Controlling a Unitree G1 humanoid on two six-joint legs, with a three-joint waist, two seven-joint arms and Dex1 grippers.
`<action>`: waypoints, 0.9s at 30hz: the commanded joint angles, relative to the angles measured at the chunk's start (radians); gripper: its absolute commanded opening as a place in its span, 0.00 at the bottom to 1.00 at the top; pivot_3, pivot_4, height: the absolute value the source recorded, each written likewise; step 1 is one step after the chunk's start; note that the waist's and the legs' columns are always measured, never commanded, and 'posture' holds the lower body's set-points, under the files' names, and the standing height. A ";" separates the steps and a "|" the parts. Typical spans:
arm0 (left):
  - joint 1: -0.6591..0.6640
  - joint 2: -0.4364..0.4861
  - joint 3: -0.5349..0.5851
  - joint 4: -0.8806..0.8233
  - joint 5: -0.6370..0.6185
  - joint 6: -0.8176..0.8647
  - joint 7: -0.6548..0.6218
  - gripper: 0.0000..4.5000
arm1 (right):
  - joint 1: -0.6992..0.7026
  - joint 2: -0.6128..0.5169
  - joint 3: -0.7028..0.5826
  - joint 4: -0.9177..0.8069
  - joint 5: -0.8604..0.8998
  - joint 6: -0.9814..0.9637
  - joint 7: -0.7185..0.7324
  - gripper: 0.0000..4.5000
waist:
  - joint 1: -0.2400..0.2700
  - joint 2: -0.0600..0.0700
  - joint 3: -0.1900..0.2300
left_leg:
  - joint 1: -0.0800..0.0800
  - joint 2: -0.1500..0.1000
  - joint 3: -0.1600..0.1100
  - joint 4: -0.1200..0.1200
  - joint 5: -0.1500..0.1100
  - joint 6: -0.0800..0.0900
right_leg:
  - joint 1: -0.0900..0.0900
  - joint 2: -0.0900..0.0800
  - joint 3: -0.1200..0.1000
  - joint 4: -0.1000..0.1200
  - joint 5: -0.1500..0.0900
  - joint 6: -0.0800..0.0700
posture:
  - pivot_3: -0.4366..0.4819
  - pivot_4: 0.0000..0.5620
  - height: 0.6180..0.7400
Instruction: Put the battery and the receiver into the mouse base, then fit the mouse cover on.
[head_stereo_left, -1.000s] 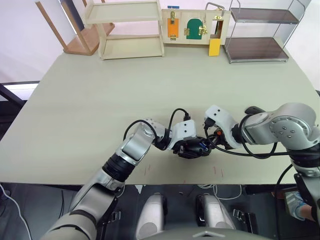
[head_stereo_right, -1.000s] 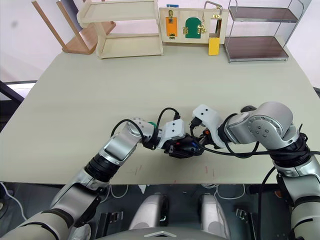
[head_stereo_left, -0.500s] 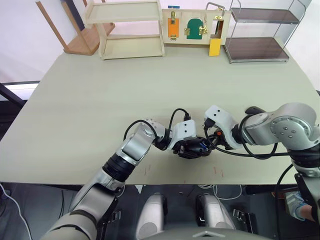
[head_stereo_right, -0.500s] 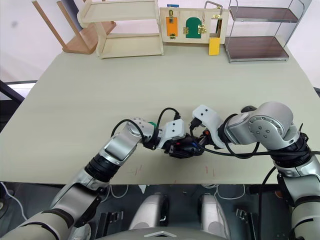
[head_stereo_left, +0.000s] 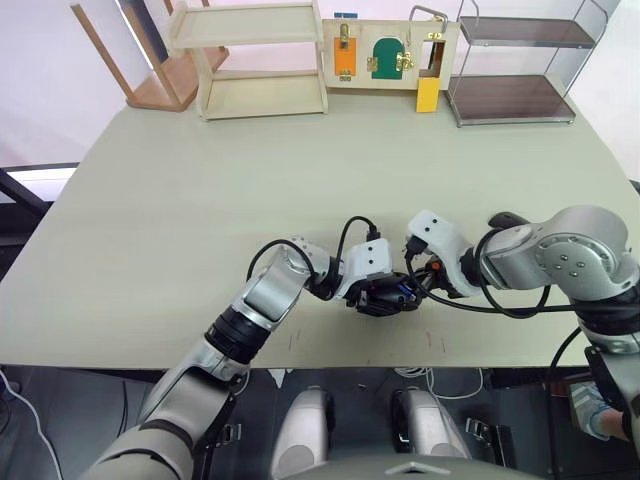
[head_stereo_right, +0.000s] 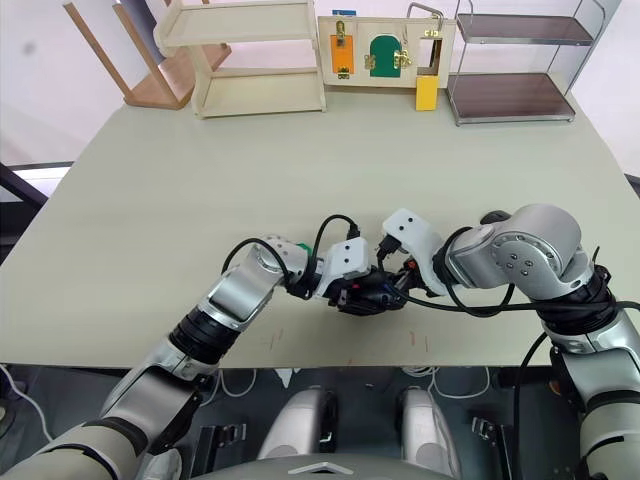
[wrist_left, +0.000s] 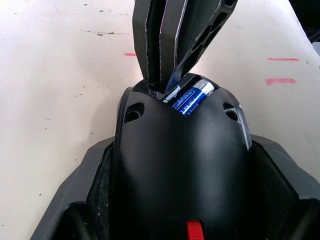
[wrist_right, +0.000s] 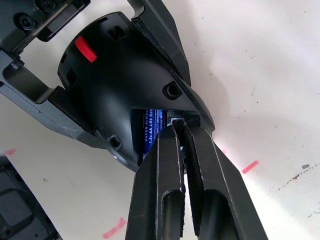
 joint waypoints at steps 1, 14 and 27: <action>0.035 -0.005 -0.060 0.037 0.007 0.035 -0.018 0.66 | -0.014 0.018 -0.032 -0.003 -0.056 0.005 -0.014 0.00 | -0.001 0.000 0.000 | 0.000 0.000 0.000 0.000 0.000 0.000 | 0.000 0.000 0.000 0.000 0.000 0.000 | 0.48 0.27 1.00; 0.031 -0.009 -0.058 0.044 0.007 0.035 -0.020 0.66 | -0.013 0.014 -0.027 -0.006 -0.088 0.005 0.021 0.00 | -0.002 0.000 0.000 | 0.001 0.001 0.000 0.001 0.000 0.000 | 0.000 0.002 0.000 0.001 0.001 -0.001 | 0.48 0.27 1.00; 0.030 -0.008 -0.059 0.048 0.010 0.032 -0.025 0.66 | 0.001 -0.001 -0.014 -0.017 -0.102 0.005 0.038 0.30 | 0.002 0.000 0.000 | -0.001 0.000 0.000 0.000 0.000 0.000 | -0.001 0.001 0.000 0.001 0.001 -0.001 | 0.48 0.27 1.00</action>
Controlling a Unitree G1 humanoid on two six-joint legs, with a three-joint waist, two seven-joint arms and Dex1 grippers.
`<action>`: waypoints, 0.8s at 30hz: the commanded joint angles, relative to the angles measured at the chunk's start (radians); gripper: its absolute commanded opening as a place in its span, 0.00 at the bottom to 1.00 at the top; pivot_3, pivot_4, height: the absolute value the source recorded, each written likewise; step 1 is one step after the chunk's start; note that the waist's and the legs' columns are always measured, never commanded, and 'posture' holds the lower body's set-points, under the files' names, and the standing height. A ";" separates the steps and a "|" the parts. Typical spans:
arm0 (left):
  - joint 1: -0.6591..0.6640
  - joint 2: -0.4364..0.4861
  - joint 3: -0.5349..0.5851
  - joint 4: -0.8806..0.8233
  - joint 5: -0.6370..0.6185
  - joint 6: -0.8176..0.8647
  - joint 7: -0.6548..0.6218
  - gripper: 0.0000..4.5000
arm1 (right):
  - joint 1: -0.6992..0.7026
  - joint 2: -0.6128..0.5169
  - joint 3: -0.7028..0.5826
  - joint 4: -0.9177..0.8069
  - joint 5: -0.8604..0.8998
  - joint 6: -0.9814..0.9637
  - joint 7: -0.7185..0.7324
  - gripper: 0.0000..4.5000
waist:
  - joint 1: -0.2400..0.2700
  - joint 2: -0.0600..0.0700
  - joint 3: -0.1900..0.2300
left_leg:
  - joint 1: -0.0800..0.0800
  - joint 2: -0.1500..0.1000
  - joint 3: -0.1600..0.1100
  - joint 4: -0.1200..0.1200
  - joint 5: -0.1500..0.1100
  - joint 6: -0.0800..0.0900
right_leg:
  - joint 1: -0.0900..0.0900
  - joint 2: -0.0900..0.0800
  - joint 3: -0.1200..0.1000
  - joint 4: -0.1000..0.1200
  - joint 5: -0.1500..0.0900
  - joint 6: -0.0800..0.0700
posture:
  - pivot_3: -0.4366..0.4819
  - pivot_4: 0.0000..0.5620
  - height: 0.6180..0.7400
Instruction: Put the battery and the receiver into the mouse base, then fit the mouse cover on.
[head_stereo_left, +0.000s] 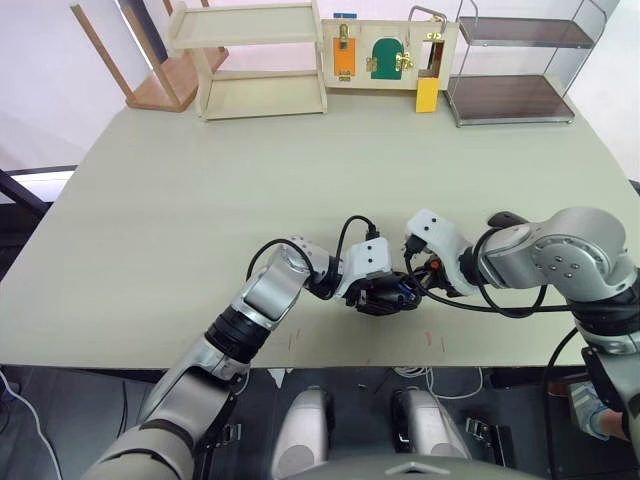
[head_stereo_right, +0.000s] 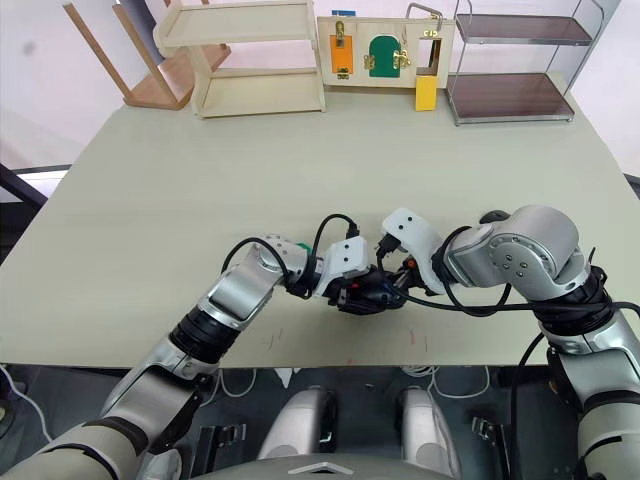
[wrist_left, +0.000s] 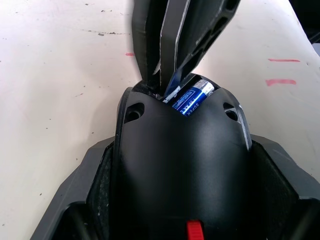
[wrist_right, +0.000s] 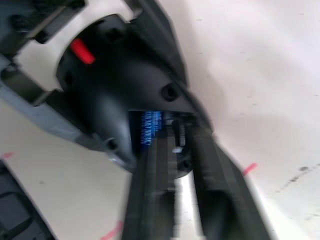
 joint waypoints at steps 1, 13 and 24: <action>0.032 -0.003 -0.063 0.045 0.010 0.029 -0.018 0.66 | -0.002 -0.007 -0.013 -0.017 -0.025 0.006 -0.003 0.30 | 0.001 0.000 0.000 | 0.000 0.000 0.000 0.000 0.000 0.000 | 0.000 0.000 0.000 0.000 0.000 0.000 | 0.48 0.27 1.00; 0.033 -0.003 -0.062 0.049 0.013 0.027 -0.021 0.66 | -0.018 -0.016 -0.018 -0.041 -0.032 0.006 0.045 0.30 | 0.004 0.000 0.000 | -0.001 0.000 0.000 0.000 0.000 0.000 | 0.000 0.000 0.000 -0.001 0.000 0.000 | 0.48 0.27 1.00; 0.034 0.001 -0.066 0.050 0.017 0.028 -0.024 0.66 | -0.020 -0.032 -0.034 -0.061 -0.012 0.006 0.086 0.30 | 0.003 0.000 0.000 | -0.001 0.000 0.000 0.000 0.000 0.000 | 0.000 0.000 0.000 -0.001 0.000 0.000 | 0.48 0.27 1.00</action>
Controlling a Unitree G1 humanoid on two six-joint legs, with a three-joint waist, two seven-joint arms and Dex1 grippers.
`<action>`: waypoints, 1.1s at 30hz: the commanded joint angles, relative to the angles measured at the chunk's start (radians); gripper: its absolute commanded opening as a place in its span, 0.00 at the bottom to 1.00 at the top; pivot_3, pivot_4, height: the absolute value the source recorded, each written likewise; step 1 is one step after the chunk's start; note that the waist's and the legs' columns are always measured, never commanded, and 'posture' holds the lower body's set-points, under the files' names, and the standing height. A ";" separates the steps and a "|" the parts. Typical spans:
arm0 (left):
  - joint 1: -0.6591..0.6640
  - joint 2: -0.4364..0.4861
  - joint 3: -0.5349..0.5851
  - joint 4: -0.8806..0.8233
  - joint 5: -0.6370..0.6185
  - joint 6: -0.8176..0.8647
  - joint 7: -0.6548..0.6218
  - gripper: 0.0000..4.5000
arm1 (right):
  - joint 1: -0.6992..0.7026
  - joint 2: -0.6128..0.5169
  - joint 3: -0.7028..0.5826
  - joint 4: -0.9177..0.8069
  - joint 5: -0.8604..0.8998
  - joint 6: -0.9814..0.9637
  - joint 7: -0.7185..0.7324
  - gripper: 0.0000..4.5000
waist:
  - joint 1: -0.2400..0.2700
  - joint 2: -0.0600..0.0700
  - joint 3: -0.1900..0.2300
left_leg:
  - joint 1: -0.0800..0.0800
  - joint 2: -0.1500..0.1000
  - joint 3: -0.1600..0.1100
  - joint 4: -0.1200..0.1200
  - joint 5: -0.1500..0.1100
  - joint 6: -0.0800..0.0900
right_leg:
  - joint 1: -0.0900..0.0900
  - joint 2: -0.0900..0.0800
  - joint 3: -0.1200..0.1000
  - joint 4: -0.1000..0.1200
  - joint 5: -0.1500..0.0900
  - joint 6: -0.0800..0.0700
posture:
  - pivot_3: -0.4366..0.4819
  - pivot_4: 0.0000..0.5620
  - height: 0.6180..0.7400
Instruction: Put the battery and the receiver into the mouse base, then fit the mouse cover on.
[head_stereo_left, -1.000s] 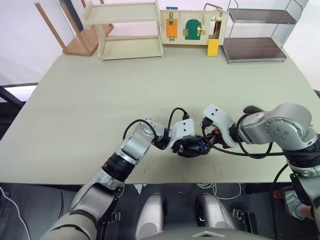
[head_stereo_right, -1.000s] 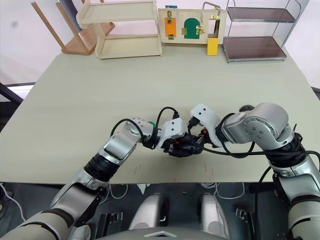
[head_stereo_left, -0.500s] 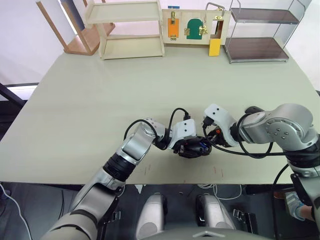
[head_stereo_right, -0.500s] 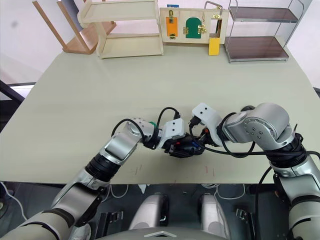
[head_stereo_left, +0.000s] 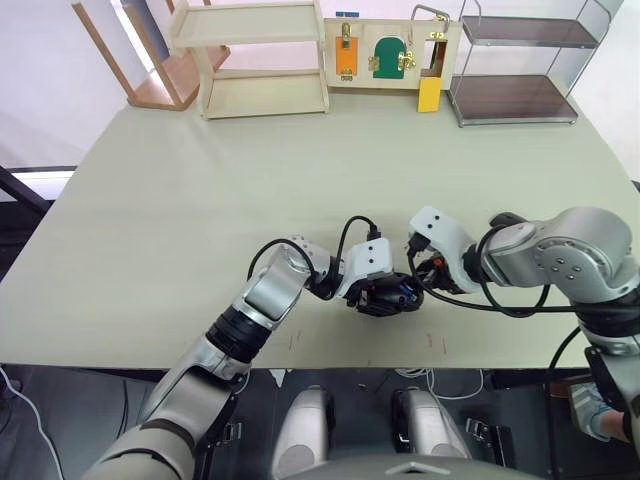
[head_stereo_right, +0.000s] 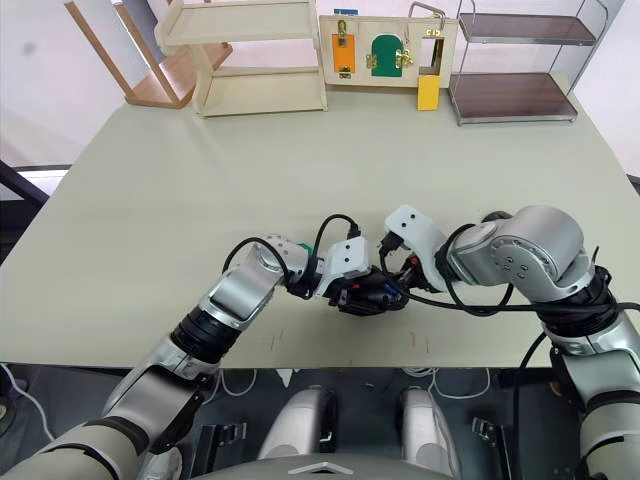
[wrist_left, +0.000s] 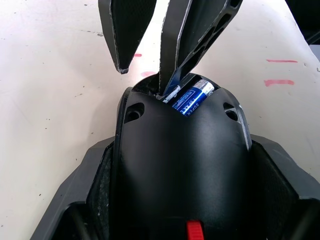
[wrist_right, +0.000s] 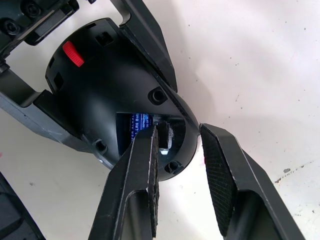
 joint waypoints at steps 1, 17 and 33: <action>0.036 0.005 -0.066 0.045 0.017 0.029 -0.017 0.66 | -0.018 -0.016 -0.036 -0.036 0.015 0.006 0.016 0.30 | 0.000 0.000 0.000 | 0.000 0.000 0.000 0.000 0.000 0.000 | 0.000 0.000 0.000 0.000 0.000 0.000 | 0.48 0.27 1.00; 0.046 0.021 -0.064 0.041 0.020 0.029 -0.019 0.66 | 0.143 -0.047 -0.170 -0.179 -0.043 -0.146 0.115 0.30 | -0.001 0.000 0.000 | 0.000 0.000 0.000 -0.001 0.000 0.000 | 0.000 0.000 0.000 0.000 0.001 0.002 | 0.48 0.27 1.00; 0.050 0.050 -0.059 0.026 0.022 0.026 -0.018 0.66 | 0.505 -0.063 -0.251 -0.215 -0.236 -0.665 0.325 0.01 | -0.006 -0.001 0.000 | 0.001 0.000 0.002 -0.001 0.000 0.000 | 0.000 0.002 0.000 0.000 0.000 0.004 | 0.48 0.27 1.00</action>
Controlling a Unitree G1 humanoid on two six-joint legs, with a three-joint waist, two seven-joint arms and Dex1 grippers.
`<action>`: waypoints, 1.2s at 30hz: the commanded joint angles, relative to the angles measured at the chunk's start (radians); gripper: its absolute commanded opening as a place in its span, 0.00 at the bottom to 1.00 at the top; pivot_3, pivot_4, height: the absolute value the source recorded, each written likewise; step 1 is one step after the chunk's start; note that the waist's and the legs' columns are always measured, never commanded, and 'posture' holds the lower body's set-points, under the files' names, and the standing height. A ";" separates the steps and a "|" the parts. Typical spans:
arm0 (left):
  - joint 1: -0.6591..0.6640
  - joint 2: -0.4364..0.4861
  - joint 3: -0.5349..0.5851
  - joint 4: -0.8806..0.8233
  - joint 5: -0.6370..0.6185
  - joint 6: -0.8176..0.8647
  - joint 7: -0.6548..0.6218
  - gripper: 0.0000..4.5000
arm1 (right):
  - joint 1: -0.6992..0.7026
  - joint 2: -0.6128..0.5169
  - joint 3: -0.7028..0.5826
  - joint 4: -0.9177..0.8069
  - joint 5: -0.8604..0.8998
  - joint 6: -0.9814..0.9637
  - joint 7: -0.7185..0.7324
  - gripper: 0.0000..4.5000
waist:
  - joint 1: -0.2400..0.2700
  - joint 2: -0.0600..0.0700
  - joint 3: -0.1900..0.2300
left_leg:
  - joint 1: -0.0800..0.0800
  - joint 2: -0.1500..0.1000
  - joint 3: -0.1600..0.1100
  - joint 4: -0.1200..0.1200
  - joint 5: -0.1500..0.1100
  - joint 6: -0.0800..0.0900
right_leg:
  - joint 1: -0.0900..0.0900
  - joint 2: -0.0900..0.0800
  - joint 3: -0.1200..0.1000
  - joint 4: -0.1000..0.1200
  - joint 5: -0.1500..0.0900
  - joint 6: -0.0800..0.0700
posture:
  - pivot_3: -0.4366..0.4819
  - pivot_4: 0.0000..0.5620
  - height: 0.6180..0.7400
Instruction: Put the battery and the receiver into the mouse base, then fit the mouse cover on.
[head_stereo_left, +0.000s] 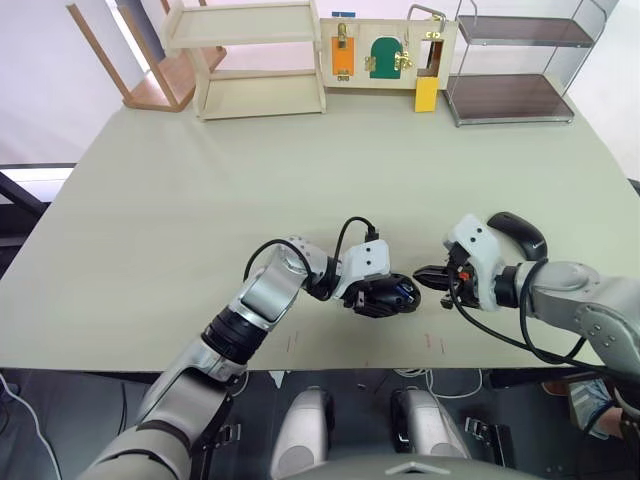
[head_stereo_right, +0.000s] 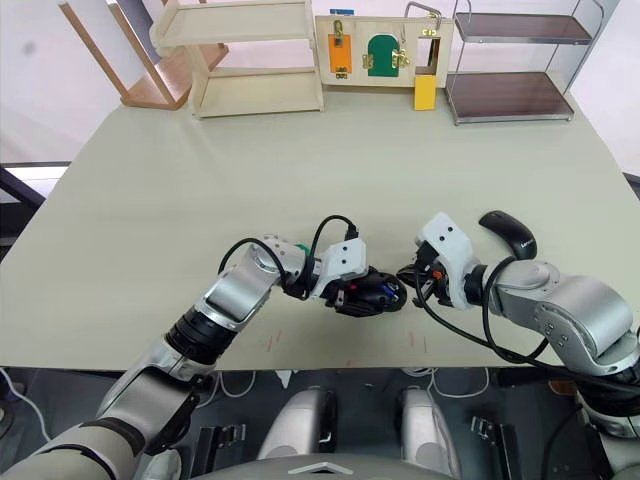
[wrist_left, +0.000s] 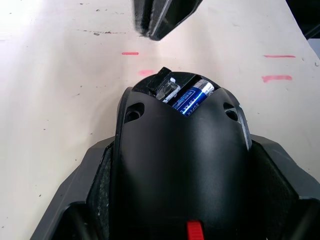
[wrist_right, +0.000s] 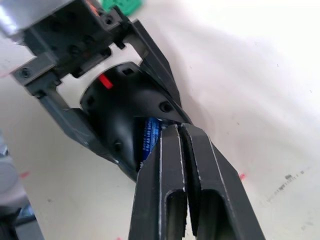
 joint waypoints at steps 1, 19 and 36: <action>0.044 0.023 -0.054 0.044 0.022 0.032 -0.012 0.66 | 0.059 0.008 -0.039 -0.007 -0.069 -0.188 0.074 0.01 | 0.000 0.000 0.000 | 0.000 0.000 0.000 0.000 0.000 0.000 | 0.000 0.000 0.000 0.000 0.000 0.001 | 0.48 0.27 1.00; 0.042 0.034 -0.049 0.044 0.021 0.033 -0.005 0.66 | 0.215 0.131 0.025 0.128 -0.274 -0.607 0.250 0.01 | -0.003 -0.001 -0.001 | 0.002 0.001 0.002 0.000 0.000 0.000 | 0.000 0.002 0.001 0.001 0.000 0.000 | 0.48 0.27 1.00; 0.045 0.033 -0.046 0.048 0.020 0.031 0.003 0.66 | 0.192 0.181 0.047 0.196 -0.358 -0.619 0.258 0.01 | -0.003 -0.001 -0.001 | 0.002 0.001 0.002 0.001 0.000 0.000 | 0.000 0.003 0.001 0.003 0.001 -0.001 | 0.48 0.27 1.00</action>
